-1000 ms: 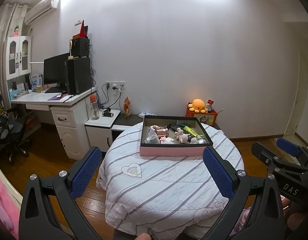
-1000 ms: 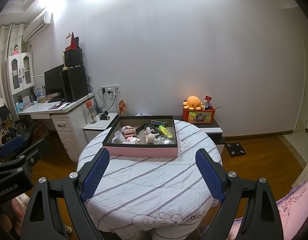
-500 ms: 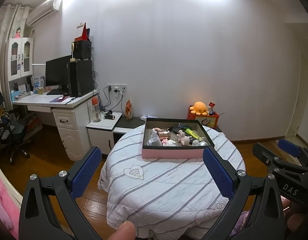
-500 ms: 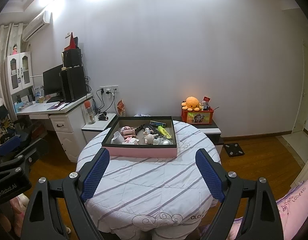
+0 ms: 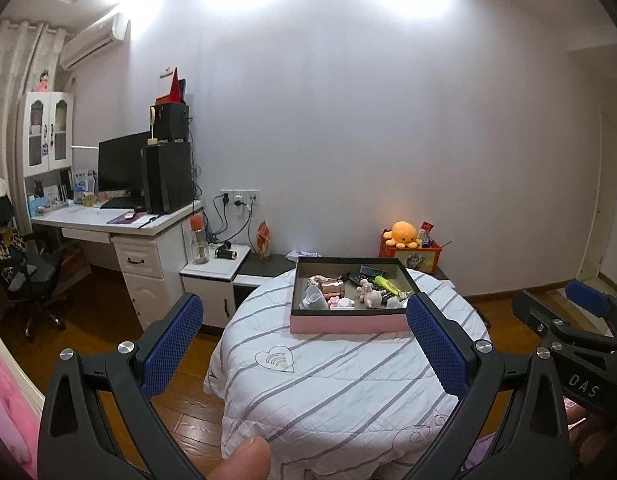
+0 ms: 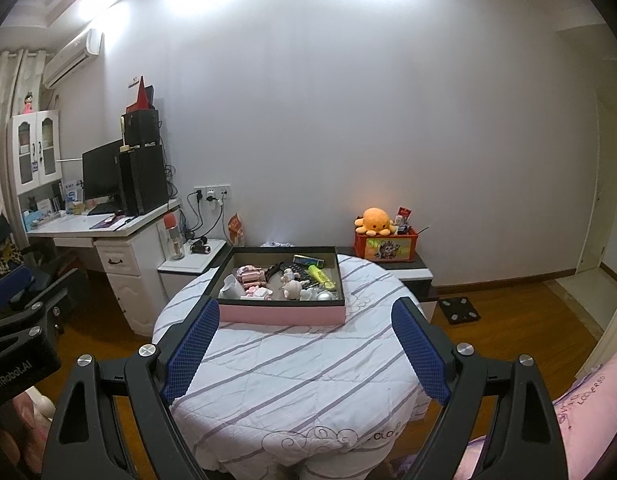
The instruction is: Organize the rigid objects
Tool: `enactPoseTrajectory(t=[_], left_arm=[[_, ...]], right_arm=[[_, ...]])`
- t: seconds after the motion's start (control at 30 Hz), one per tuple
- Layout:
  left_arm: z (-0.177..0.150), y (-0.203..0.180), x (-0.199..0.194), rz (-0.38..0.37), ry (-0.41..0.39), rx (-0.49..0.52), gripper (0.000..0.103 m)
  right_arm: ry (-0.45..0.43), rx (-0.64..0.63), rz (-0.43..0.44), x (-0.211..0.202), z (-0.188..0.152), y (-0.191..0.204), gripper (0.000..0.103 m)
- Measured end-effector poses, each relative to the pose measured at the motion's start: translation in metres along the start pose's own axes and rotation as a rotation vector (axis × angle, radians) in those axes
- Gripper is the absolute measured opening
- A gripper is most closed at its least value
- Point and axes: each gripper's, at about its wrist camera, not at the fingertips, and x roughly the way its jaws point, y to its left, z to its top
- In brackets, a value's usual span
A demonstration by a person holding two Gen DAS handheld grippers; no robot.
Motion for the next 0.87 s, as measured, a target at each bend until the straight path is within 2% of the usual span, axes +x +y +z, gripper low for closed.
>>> enactPoseTrajectory(t=[0.53, 0.87], left_arm=[[0.0005, -0.0074, -0.0067, 0.055, -0.023, 0.031, 0.103], [0.0001, -0.0089, -0.0106, 0.04, -0.036, 0.034, 0.103]], right_arm=[[0.003, 0.0, -0.003, -0.0054, -0.0033, 0.002, 0.089], [0.015, 0.009, -0.006, -0.0025, -0.0053, -0.002, 0.09]])
